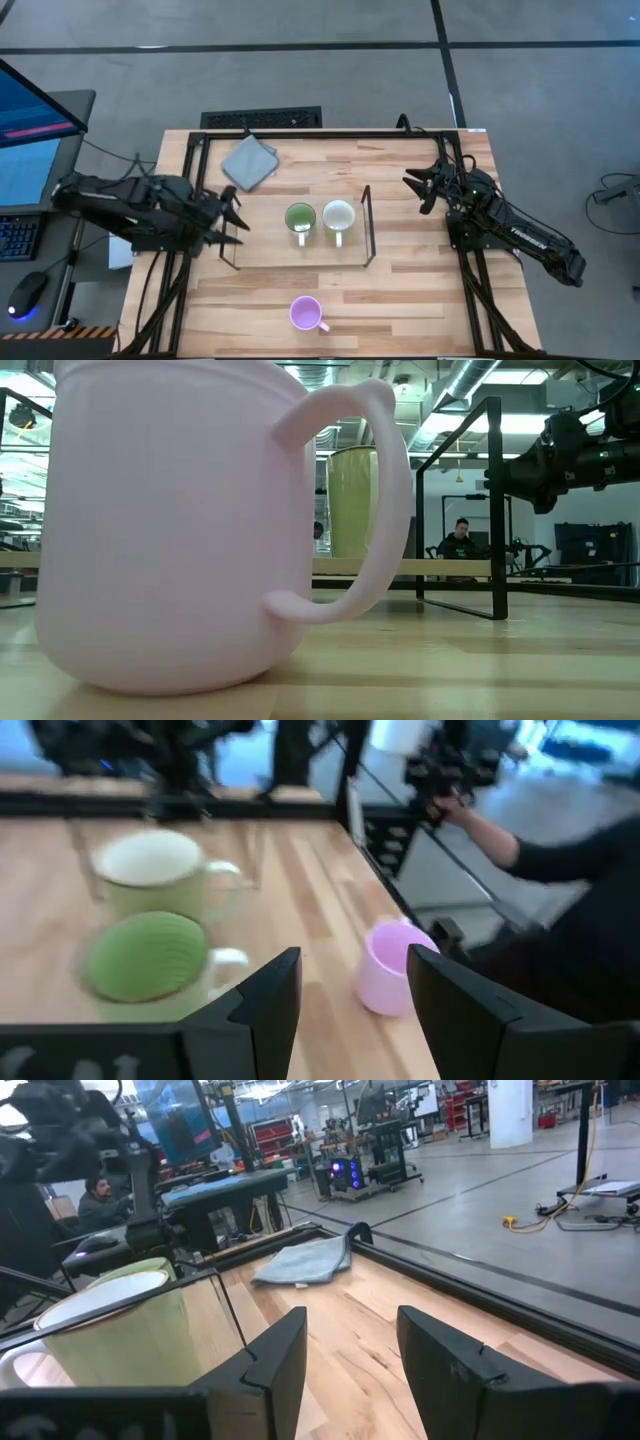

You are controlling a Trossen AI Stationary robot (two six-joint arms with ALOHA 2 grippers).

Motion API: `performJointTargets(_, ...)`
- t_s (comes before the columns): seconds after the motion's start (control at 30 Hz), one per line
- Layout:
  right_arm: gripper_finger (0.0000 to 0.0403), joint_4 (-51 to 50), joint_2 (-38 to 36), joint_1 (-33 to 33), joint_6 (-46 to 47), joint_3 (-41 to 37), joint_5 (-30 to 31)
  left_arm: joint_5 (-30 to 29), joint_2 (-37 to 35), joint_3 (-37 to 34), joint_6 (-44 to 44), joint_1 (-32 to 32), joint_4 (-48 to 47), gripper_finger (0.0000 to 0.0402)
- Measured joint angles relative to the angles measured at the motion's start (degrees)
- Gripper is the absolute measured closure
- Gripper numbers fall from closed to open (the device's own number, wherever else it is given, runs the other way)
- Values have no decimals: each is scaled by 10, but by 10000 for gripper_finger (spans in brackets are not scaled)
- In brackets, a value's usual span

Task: Stack small to large cups/mugs on shelf
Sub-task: Put the pink mug on the shelf

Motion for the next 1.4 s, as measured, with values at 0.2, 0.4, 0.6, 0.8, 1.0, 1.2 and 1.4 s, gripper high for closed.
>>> performJointTargets(0.2, 225, 0, 0, 0, -30, 0, 0, -49, 83, 70, -65, -91, -3, 228)
performJointTargets(0.4, 225, 0, 0, 0, -30, 0, 0, -179, 173, 168, -130, -185, -46, 228)
performJointTargets(0.6, 225, 0, 0, 0, -30, 0, 0, -304, 301, 282, -255, -240, -164, 228)
performJointTargets(0.8, 225, 0, 0, 0, -29, 0, 0, -342, 423, 405, -326, -277, -265, 228)
performJointTargets(1.0, 225, 0, 0, 0, -29, 0, 0, -399, 509, 504, -457, -288, -373, 228)
performJointTargets(1.2, 225, 0, 0, 0, -29, 0, 0, -384, 562, 547, -534, -288, -390, 228)
performJointTargets(1.4, 225, 0, 0, 0, -29, 0, 0, -376, 590, 563, -595, -288, -388, 228)
